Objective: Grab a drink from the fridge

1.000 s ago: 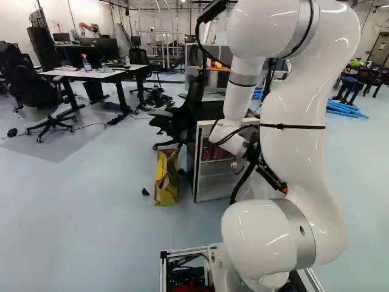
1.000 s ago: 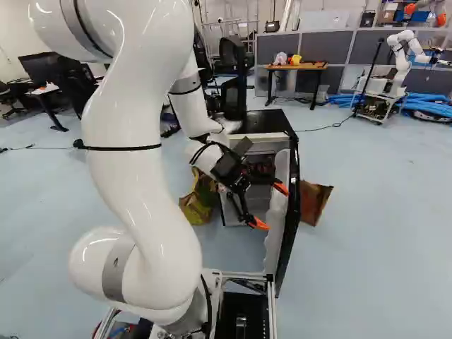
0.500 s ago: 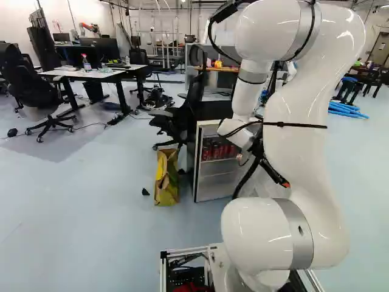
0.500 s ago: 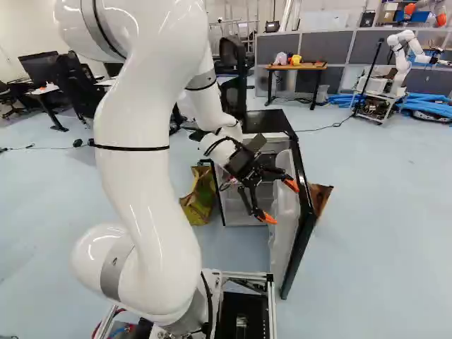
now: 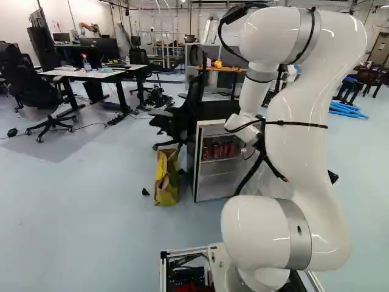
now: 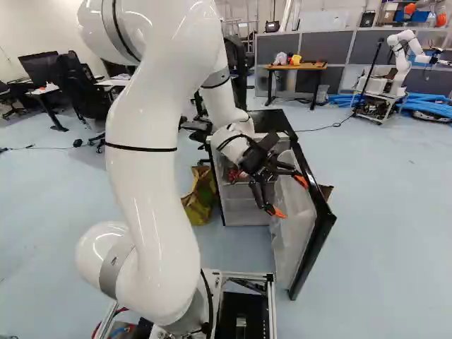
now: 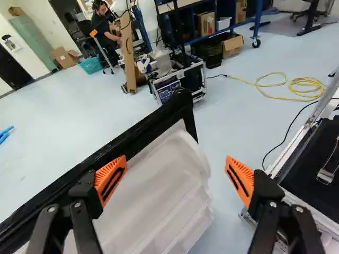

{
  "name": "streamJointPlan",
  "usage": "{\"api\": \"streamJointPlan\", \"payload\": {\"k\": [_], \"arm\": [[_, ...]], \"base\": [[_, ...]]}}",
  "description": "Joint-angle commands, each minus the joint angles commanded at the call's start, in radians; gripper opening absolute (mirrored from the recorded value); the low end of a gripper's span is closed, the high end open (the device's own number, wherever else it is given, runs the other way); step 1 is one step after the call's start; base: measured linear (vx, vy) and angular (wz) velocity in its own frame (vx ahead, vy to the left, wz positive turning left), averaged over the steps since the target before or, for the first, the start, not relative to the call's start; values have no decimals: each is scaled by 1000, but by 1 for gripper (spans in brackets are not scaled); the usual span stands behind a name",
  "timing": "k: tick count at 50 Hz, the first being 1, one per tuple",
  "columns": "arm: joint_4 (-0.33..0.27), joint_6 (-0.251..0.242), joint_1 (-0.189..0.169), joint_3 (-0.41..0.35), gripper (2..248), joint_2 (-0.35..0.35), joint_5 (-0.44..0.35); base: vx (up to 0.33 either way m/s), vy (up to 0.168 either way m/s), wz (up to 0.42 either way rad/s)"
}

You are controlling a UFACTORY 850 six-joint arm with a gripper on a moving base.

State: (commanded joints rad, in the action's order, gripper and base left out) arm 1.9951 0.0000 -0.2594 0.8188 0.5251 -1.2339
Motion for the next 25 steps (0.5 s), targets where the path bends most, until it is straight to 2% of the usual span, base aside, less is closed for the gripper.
{"api": "streamJointPlan", "payload": {"k": [25], "arm": [[-24, 0, -66, 99, 247, 45, 21]], "base": [[0, 0, 0]]}}
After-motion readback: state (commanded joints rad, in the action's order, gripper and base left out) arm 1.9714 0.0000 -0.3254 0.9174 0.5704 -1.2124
